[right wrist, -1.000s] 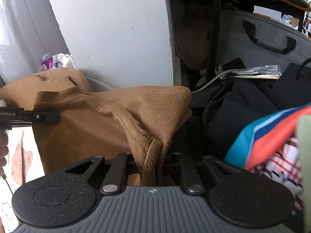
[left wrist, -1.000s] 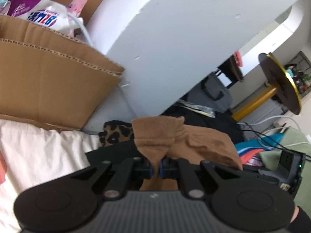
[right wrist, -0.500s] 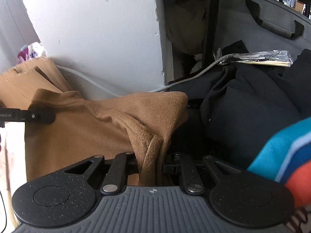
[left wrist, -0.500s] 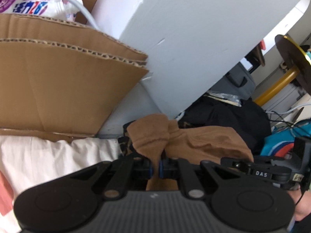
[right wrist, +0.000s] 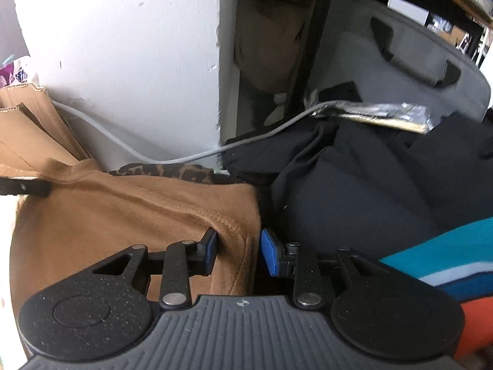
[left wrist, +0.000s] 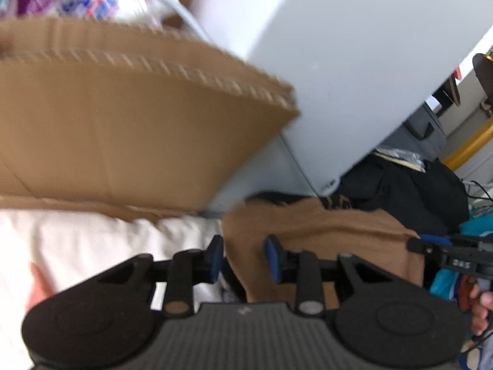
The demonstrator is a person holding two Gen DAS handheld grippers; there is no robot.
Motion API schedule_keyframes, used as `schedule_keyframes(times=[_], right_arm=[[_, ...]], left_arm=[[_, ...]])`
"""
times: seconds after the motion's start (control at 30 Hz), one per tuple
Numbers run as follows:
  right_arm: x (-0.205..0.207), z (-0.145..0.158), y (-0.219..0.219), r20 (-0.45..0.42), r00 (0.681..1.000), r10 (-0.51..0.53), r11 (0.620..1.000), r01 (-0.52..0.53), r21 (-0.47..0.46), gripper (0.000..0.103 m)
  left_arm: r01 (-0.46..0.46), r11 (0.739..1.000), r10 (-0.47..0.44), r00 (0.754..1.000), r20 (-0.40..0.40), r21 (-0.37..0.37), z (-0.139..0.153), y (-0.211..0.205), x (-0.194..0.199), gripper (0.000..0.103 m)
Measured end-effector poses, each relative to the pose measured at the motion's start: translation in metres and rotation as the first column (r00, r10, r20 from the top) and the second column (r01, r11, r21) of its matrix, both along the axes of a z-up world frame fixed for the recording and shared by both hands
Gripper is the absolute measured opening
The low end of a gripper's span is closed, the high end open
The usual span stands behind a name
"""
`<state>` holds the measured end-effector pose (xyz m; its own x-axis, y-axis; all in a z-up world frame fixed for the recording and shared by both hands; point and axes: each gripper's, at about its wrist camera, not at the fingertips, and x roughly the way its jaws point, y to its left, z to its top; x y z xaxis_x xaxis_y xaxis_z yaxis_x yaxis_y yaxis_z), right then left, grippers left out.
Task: Fold clothes
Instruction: 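Lower the shirt onto the clothes pile and open both tools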
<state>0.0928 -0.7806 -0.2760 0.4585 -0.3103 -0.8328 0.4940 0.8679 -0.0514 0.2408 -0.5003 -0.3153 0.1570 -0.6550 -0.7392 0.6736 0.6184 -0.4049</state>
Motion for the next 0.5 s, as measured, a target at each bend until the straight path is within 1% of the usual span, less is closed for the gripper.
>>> schedule_keyframes(times=[0.07,0.2,0.27,0.37,0.43,0.5], right_arm=[[-0.005,0.009,0.002,0.012,1.000,-0.001,1.000,0.001,-0.001,0.037],[-0.017,0.021,0.015,0.045,0.999,0.018,1.000,-0.017,-0.013,0.037],[-0.019,0.019,0.020,0.048,0.999,0.025,1.000,-0.025,-0.002,0.031],[-0.016,0.006,0.026,0.013,0.999,0.039,0.999,-0.039,-0.012,0.027],[-0.012,-0.003,0.022,0.000,1.000,0.022,1.000,-0.022,-0.015,0.026],[-0.007,-0.013,0.014,-0.010,1.000,-0.001,1.000,0.001,-0.016,0.020]], left_arm=[[0.010,1.000,-0.010,0.999,0.043,-0.001,0.010,0.008,-0.001,0.032],[0.046,0.998,-0.043,0.995,0.091,-0.033,0.027,0.021,-0.014,0.031],[0.066,0.997,-0.061,0.993,0.102,-0.048,0.032,0.025,-0.022,0.031],[0.088,0.993,-0.083,0.994,0.075,-0.076,0.035,0.024,-0.036,0.029],[0.113,0.990,-0.107,0.992,0.063,-0.087,0.035,0.022,-0.046,0.027],[0.140,0.986,-0.135,0.988,0.070,-0.086,0.034,0.018,-0.055,0.027]])
